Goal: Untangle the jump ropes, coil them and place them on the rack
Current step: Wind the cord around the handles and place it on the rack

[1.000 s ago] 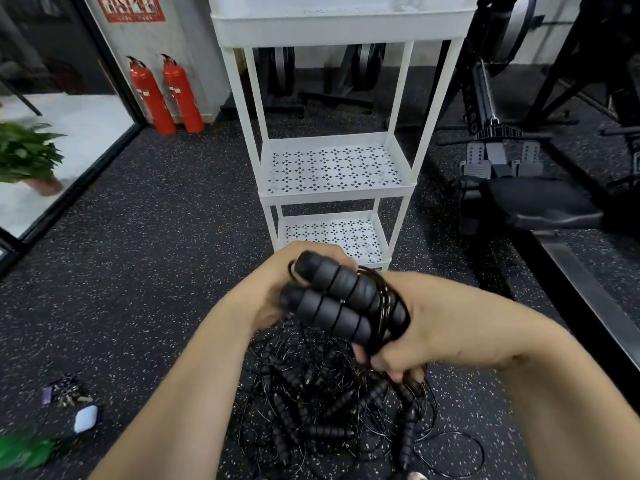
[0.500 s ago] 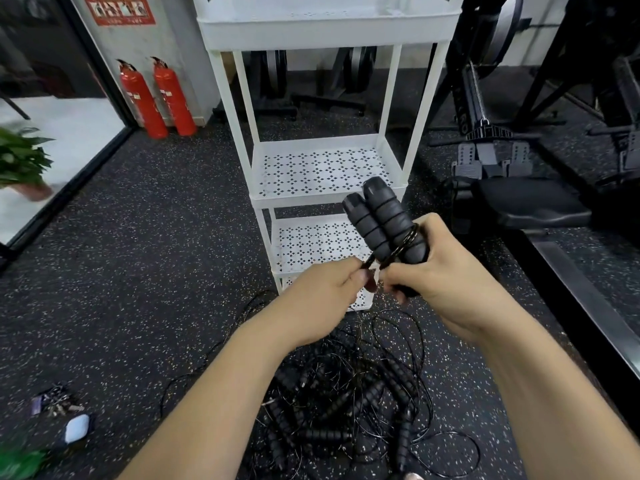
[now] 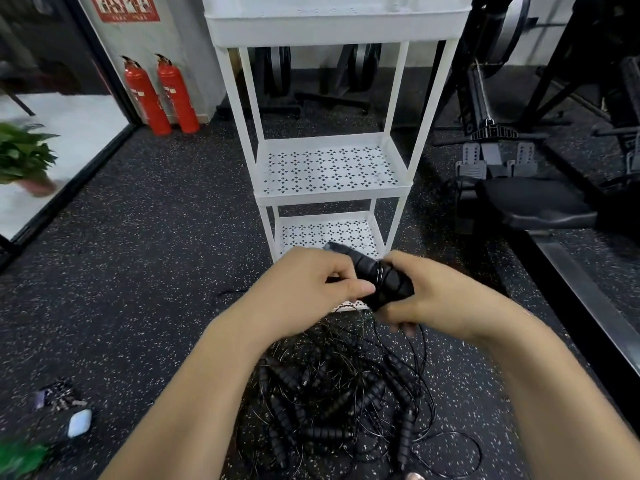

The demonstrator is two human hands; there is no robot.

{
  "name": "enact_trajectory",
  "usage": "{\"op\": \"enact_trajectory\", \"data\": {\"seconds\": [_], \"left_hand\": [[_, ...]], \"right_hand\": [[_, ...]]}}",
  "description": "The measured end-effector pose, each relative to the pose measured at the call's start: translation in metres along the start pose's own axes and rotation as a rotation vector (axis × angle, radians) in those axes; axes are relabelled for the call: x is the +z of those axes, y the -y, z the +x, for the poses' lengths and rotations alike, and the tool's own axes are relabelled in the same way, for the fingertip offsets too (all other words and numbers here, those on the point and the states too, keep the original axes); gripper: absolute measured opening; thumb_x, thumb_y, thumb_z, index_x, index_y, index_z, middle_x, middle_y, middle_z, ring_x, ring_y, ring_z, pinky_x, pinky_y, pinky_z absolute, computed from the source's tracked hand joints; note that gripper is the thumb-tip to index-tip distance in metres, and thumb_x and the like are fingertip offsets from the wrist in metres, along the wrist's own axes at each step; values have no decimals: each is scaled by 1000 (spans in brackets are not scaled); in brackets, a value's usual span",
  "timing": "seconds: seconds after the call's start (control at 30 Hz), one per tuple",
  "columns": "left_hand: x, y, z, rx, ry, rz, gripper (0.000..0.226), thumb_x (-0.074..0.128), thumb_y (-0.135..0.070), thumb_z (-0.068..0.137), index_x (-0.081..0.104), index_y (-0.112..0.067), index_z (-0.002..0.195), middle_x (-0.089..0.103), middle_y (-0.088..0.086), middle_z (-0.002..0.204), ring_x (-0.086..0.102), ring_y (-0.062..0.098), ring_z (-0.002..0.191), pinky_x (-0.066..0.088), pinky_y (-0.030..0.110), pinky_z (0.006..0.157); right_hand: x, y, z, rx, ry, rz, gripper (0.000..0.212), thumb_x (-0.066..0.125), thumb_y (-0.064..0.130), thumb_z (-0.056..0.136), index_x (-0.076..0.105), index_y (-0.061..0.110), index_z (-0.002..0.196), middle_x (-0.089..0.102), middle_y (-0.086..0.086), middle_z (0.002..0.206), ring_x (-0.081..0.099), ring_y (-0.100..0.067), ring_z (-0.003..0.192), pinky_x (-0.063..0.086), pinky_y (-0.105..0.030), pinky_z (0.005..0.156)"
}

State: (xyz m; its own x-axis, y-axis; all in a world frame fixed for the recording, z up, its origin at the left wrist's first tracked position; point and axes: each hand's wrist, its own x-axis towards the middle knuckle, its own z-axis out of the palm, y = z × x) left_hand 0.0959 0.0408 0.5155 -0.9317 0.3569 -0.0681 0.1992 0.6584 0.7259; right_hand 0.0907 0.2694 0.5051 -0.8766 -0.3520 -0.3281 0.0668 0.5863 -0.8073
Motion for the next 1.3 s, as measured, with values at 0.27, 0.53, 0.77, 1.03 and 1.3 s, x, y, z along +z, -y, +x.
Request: {"op": "enact_trajectory", "data": {"seconds": [0.27,0.53,0.77,1.03,1.3], "left_hand": [[-11,4,-4,10,8,-274,37,95,-48,65,73,-20,74,66,-1,68,52,10,65,42,29,63],[-13,22,-1,47,173,-474,24,87,-35,81,74,-16,80,57,5,70,42,16,66,33,25,58],[11,33,0,-233,-156,-493,19,68,-7,100,64,-13,82,66,-1,77,58,10,70,59,31,77],[22,2,5,-83,-16,-493,30,42,-28,116,61,-20,94,44,-7,55,36,10,47,31,26,51],[15,14,4,-19,94,-41,27,53,-46,110,62,-31,89,50,-15,52,42,6,48,43,36,59]], "right_hand": [[-3,23,-24,33,429,50,44,83,2,90,60,6,126,73,-31,90,58,-35,72,46,-30,51],[-9,31,-38,-65,611,224,57,80,-5,91,55,-1,142,70,-39,102,64,-25,69,48,-20,49],[-2,31,-31,-247,383,584,55,75,-14,86,58,-1,137,73,-24,95,62,-17,62,48,-19,46],[2,30,-23,-291,-102,655,47,77,-14,82,58,-8,124,72,-25,93,60,-20,65,44,-26,48],[-3,7,-8,-174,-385,264,32,80,0,83,61,23,97,73,-16,76,58,-26,60,45,-42,58]]}}
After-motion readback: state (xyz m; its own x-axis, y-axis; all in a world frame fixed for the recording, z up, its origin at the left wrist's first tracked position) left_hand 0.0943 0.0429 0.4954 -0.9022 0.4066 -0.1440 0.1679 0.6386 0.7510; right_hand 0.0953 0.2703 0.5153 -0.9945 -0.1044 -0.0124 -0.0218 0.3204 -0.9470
